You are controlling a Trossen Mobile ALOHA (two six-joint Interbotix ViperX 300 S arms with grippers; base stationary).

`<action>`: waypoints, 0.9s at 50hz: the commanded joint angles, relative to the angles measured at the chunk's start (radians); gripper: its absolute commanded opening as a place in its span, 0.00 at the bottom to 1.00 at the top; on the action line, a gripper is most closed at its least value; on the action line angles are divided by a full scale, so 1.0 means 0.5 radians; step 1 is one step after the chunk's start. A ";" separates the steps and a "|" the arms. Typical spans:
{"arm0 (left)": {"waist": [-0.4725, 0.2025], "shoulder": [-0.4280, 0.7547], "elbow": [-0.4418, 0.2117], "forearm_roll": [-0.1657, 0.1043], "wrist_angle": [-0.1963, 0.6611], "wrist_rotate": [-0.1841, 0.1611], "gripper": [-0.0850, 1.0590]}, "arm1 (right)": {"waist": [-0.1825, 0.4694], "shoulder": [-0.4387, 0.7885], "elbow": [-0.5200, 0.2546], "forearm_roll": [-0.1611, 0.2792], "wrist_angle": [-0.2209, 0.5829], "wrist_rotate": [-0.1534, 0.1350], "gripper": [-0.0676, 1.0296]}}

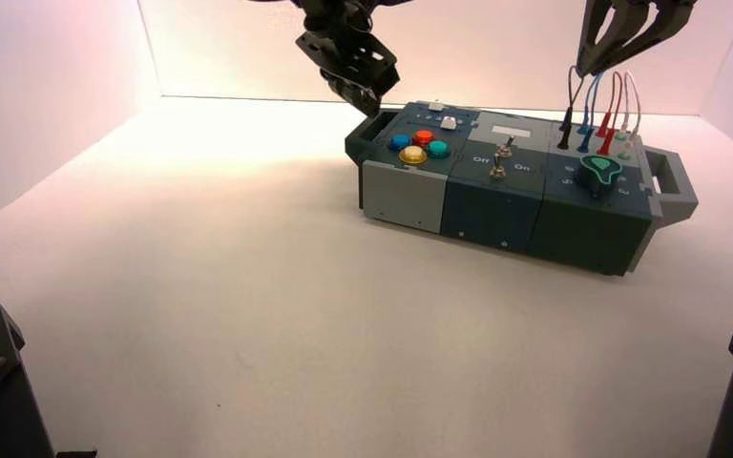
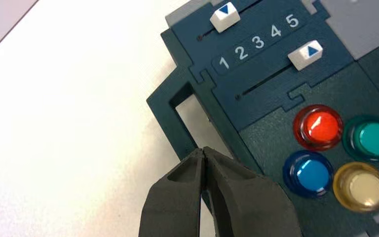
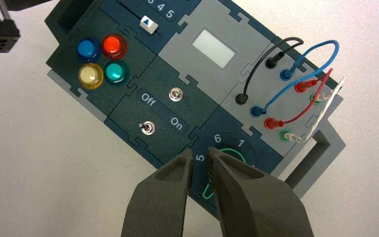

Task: Flip the bottom switch on with the right gripper.

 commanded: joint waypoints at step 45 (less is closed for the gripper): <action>-0.003 0.071 -0.163 -0.040 0.012 -0.012 0.05 | 0.227 0.049 -0.071 0.046 -0.006 -0.015 0.23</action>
